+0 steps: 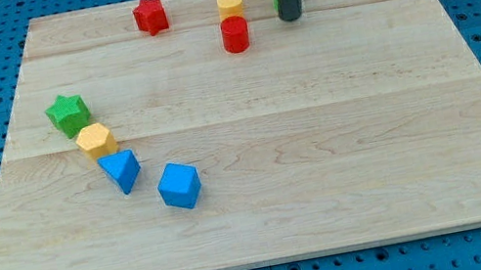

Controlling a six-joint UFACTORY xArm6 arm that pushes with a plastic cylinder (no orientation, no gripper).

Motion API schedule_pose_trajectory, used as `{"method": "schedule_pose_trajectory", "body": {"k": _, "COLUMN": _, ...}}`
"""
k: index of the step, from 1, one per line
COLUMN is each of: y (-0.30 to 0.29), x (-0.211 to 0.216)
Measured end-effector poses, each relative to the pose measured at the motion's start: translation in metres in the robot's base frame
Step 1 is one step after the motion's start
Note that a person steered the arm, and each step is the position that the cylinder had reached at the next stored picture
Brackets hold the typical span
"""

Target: Slide the green star below the red circle

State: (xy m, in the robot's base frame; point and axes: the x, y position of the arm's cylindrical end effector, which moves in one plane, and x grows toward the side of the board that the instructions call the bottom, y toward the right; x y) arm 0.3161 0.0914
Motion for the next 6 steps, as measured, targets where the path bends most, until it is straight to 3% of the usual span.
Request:
{"method": "schedule_pose_trajectory", "body": {"k": 1, "y": -0.043, "x": 0.071}}
{"method": "schedule_pose_trajectory", "body": {"k": 2, "y": -0.156, "x": 0.074}}
{"method": "schedule_pose_trajectory", "body": {"k": 3, "y": -0.242, "x": 0.012}}
{"method": "schedule_pose_trajectory", "body": {"k": 4, "y": -0.350, "x": 0.034}}
{"method": "schedule_pose_trajectory", "body": {"k": 5, "y": -0.364, "x": 0.092}}
{"method": "schedule_pose_trajectory", "body": {"k": 6, "y": -0.320, "x": 0.091}}
